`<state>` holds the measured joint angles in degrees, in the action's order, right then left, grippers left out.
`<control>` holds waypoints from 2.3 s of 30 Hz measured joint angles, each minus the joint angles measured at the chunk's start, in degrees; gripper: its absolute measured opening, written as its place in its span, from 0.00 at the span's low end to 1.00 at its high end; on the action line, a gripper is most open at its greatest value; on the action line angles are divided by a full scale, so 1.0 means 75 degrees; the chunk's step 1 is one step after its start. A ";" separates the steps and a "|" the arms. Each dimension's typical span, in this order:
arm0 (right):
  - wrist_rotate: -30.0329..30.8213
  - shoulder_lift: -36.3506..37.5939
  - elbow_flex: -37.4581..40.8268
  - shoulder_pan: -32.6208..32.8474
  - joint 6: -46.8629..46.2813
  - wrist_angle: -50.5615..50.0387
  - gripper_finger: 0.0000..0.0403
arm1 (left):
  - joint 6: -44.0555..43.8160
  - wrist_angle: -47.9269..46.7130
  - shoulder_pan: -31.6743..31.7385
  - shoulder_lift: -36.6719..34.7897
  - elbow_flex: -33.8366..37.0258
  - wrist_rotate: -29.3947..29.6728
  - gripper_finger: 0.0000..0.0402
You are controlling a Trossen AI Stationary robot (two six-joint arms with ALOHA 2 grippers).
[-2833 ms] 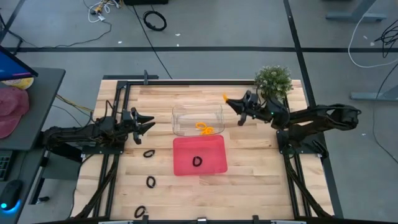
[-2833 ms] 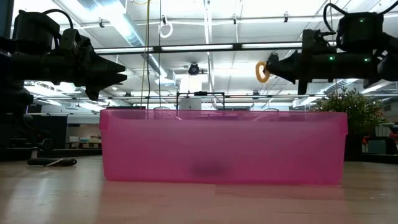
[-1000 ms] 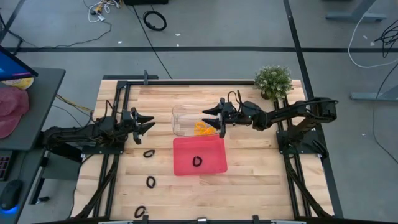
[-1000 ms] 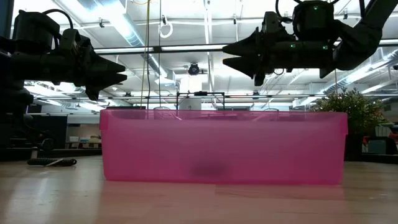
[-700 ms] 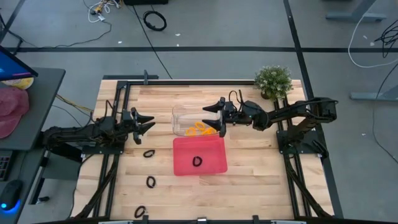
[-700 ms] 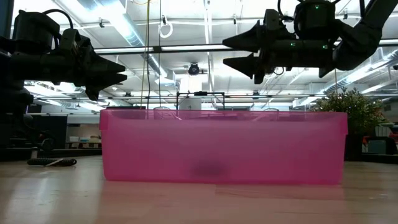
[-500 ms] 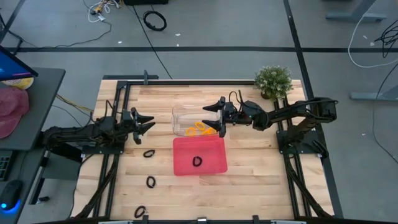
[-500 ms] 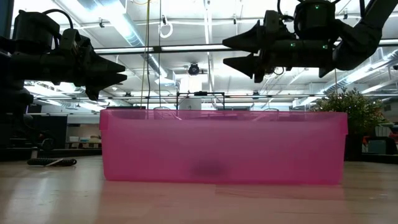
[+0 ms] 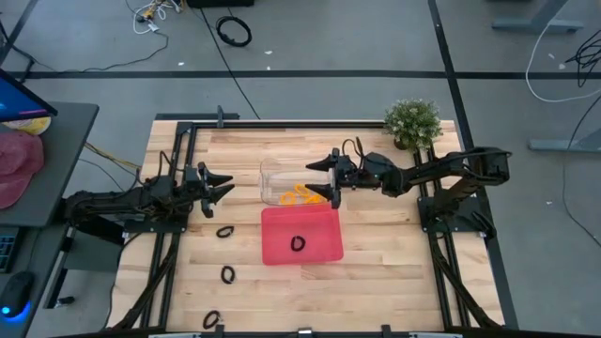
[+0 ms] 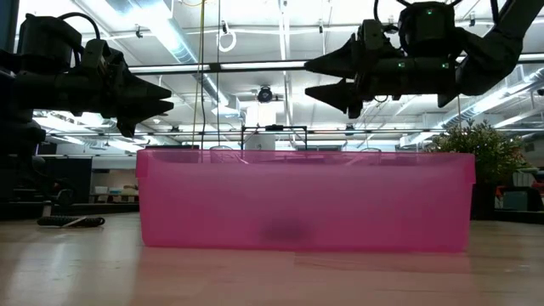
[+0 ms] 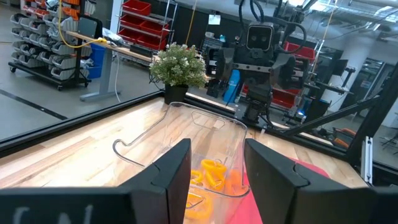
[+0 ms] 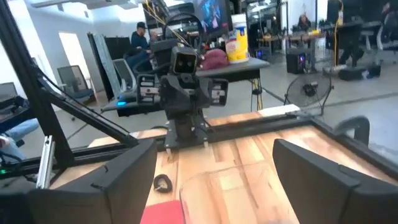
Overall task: Sort spring keychains
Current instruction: Put the black spring keychain into the red bin
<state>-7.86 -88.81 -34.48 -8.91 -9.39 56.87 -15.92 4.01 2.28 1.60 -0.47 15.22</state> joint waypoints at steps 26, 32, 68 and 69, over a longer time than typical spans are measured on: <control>0.0515 0.4684 0.3952 0.0515 0.0915 0.0939 0.81 | 0.0000 -0.0001 0.0000 0.0000 0.0000 -0.0002 0.38; 0.0379 0.6419 0.3952 0.0250 0.0966 -0.1133 0.81 | 0.0000 -0.0001 0.0000 -0.0002 0.0000 0.0000 0.38; 0.0927 1.1214 0.4468 -0.0239 0.1341 -0.6256 0.81 | 0.0000 -0.0001 0.0000 0.0000 0.0000 -0.0001 0.38; 0.0927 1.1388 0.4467 -0.0239 0.1314 -0.6414 0.81 | 0.0000 -0.0003 0.0000 -0.0001 0.0000 -0.0002 0.38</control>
<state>-0.91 -3.40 -0.98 -10.70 0.47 8.76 -15.92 3.99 2.28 1.60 -0.47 15.21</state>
